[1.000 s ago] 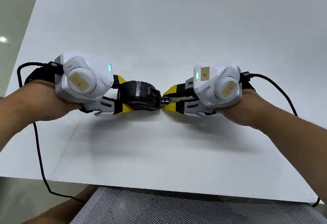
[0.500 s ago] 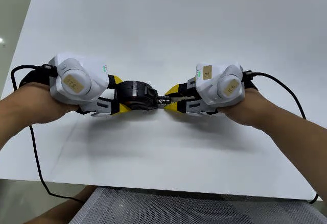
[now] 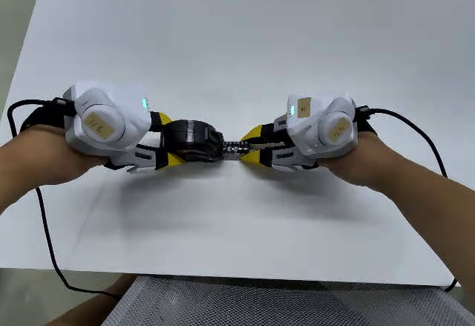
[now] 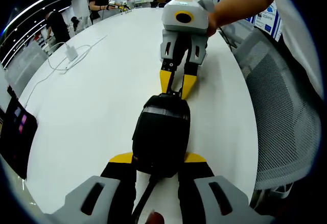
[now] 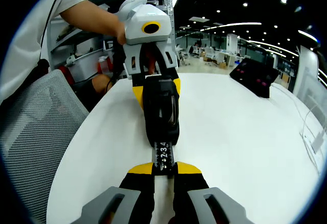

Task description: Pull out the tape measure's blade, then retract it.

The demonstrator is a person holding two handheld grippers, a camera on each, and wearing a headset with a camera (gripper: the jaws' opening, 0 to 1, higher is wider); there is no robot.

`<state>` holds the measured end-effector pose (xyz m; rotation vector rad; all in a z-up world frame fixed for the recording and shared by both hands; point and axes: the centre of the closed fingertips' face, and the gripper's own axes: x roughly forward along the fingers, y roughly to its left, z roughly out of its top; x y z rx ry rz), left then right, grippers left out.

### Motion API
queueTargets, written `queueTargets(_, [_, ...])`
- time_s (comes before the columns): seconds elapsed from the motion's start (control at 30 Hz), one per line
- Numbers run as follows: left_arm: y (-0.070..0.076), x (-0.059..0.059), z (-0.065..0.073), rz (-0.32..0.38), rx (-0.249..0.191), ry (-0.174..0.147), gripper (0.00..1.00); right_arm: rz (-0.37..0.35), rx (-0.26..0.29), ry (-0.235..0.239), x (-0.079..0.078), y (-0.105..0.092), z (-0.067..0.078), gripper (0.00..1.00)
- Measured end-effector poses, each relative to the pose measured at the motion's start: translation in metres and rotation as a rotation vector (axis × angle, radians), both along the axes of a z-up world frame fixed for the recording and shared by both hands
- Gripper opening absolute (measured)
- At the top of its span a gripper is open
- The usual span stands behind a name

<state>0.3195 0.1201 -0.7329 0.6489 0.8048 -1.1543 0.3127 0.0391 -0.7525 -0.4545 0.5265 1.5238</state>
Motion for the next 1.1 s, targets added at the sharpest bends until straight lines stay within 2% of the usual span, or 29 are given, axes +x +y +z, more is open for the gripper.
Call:
queueTargets(0.3, [0.0,0.0,0.0,0.0,0.0,0.001,0.26,-0.011,-0.025,-0.012,0.0,-0.021,0.0,0.09])
queueTargets(0.63, [0.0,0.0,0.0,-0.004,0.007,-0.003,0.26,-0.009,-0.049,-0.015,0.0,-0.034,-0.003,0.09])
queueTargets(1.1, [0.0,0.0,0.0,-0.001,0.003,-0.002,0.26,-0.025,-0.075,-0.021,-0.002,-0.058,0.002,0.09])
